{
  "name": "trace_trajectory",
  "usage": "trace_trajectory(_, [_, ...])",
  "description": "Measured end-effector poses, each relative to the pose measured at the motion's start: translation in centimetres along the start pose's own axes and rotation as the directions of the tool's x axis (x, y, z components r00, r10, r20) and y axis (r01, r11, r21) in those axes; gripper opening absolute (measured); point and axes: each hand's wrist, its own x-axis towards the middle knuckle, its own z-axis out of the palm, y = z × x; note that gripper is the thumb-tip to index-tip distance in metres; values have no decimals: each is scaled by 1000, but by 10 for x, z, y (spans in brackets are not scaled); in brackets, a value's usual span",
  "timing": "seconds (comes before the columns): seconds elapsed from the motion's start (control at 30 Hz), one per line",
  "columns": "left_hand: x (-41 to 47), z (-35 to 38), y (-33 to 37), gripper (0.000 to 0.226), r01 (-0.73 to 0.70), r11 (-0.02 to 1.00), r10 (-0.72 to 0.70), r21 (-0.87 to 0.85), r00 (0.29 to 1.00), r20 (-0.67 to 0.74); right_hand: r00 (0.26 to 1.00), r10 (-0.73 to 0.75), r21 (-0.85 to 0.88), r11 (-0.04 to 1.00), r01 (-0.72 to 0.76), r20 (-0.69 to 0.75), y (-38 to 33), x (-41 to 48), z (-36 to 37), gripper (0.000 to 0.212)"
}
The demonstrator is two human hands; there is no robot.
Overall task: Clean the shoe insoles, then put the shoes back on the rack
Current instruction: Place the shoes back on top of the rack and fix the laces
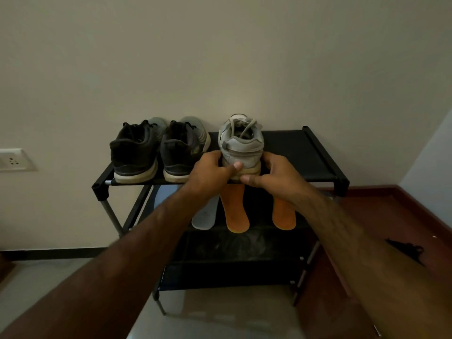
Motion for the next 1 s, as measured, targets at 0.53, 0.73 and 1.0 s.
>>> trace_trajectory(0.53, [-184, 98, -134, 24, 419, 907, -412, -33, 902, 131, 975, 220, 12, 975, -220, -42, 124, -193, 118, 28])
trace_trajectory(0.73, [-221, 155, -235, 14, 670, 741, -651, 26, 709, 270, 774, 604, -65, 794, -604, 189, 213, -244, 195, 35])
trace_trajectory(1.0, [-255, 215, -337, 12, 830, 519, -841, 202, 455, 292, 477, 773, -283, 610, -740, 419, 296, -270, 271, 19])
